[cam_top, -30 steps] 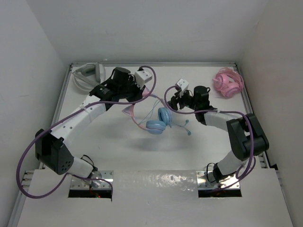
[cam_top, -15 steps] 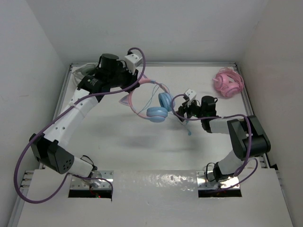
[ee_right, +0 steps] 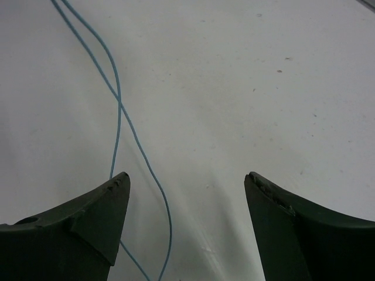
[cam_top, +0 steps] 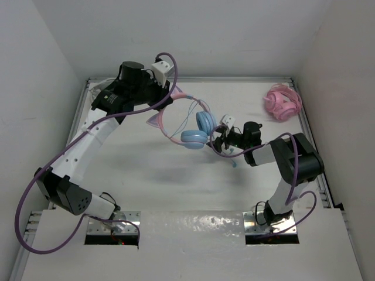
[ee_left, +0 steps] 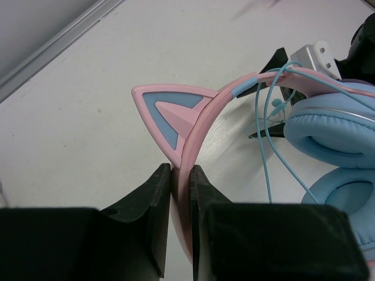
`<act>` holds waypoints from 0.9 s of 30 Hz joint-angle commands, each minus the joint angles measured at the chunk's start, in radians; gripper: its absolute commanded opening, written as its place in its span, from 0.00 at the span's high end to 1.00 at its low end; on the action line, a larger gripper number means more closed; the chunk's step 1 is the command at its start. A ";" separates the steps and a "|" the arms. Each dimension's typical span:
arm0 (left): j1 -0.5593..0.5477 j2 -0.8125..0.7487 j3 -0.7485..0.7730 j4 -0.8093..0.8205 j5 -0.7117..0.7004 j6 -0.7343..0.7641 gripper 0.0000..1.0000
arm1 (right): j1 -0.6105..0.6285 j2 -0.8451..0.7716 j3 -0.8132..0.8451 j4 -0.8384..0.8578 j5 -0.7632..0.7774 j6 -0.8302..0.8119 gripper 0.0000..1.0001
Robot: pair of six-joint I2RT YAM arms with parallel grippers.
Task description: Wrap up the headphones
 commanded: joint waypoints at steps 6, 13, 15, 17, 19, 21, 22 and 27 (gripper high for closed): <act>0.008 -0.006 0.088 0.048 0.041 -0.043 1.00 | 0.030 -0.029 0.029 -0.113 -0.010 -0.084 0.24; 0.006 -0.020 0.073 0.051 0.038 -0.032 1.00 | 0.029 -0.085 0.159 -0.304 0.217 -0.018 0.26; 0.006 -0.022 0.068 0.051 0.038 -0.027 1.00 | 0.030 -0.127 0.222 -0.451 0.300 -0.049 0.26; 0.006 -0.020 0.065 0.053 0.036 -0.027 1.00 | 0.030 -0.153 0.250 -0.587 0.323 -0.116 0.26; 0.006 -0.020 0.060 0.056 0.039 -0.027 1.00 | 0.029 -0.194 0.247 -0.640 0.336 -0.167 0.25; 0.006 -0.020 0.057 0.059 0.044 -0.027 1.00 | 0.026 -0.239 0.220 -0.696 0.342 -0.261 0.24; 0.006 -0.019 0.057 0.059 0.044 -0.027 1.00 | 0.026 -0.253 0.210 -0.728 0.340 -0.305 0.24; 0.006 -0.019 0.056 0.059 0.044 -0.026 1.00 | 0.021 -0.328 0.180 -0.806 0.322 -0.359 0.23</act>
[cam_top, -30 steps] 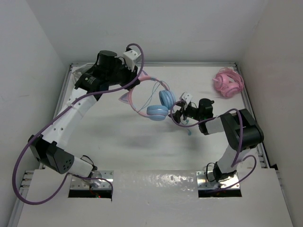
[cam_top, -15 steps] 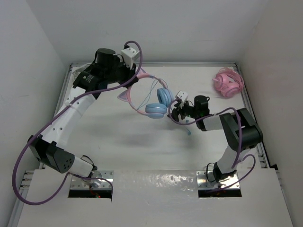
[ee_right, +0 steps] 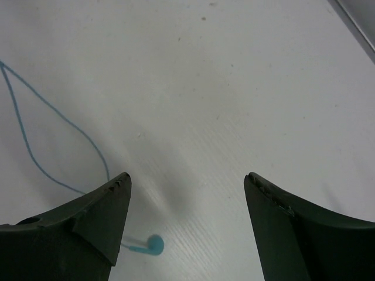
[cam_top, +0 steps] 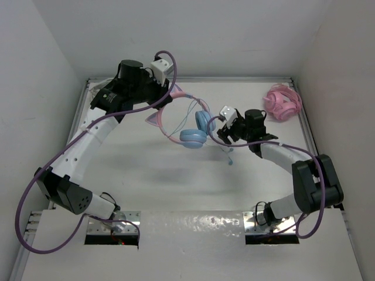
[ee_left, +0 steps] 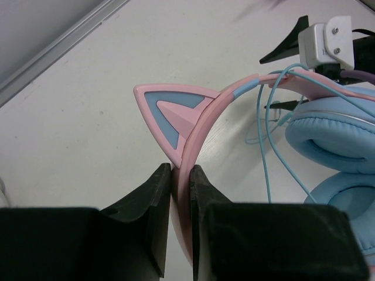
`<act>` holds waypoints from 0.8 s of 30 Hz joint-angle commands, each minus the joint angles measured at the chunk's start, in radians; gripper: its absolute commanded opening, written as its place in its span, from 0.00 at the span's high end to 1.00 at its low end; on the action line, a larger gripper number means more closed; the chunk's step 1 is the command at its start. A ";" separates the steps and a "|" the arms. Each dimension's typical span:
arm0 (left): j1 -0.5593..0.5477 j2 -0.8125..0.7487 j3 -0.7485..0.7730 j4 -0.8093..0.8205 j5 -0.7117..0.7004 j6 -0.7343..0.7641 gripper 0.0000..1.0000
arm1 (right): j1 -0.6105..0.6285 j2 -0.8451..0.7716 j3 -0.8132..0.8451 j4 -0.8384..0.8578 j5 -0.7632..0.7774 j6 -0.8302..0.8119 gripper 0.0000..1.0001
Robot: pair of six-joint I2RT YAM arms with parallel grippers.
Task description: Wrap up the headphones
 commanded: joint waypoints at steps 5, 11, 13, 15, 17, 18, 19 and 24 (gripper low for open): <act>-0.004 -0.026 0.028 0.074 0.042 -0.029 1.00 | 0.002 -0.010 0.024 -0.205 -0.160 -0.102 0.23; -0.004 -0.027 0.031 0.071 0.050 -0.033 1.00 | 0.002 0.103 -0.016 -0.027 -0.229 -0.013 0.22; -0.003 -0.027 0.035 0.071 0.050 -0.033 1.00 | 0.002 0.146 0.011 -0.016 -0.242 0.018 0.22; -0.004 -0.027 0.035 0.068 0.054 -0.035 1.00 | 0.011 0.205 0.086 -0.063 -0.208 0.032 0.22; -0.004 -0.027 0.037 0.068 0.063 -0.038 1.00 | 0.014 0.246 0.137 -0.087 -0.194 0.051 0.24; -0.004 -0.026 0.037 0.068 0.068 -0.044 1.00 | 0.014 0.257 0.149 -0.102 -0.181 0.054 0.25; -0.004 -0.027 0.038 0.070 0.076 -0.047 1.00 | 0.014 0.264 0.162 -0.122 -0.176 0.064 0.30; 0.025 -0.018 0.057 0.074 0.149 -0.087 1.00 | 0.014 0.263 0.165 -0.127 -0.179 0.065 0.82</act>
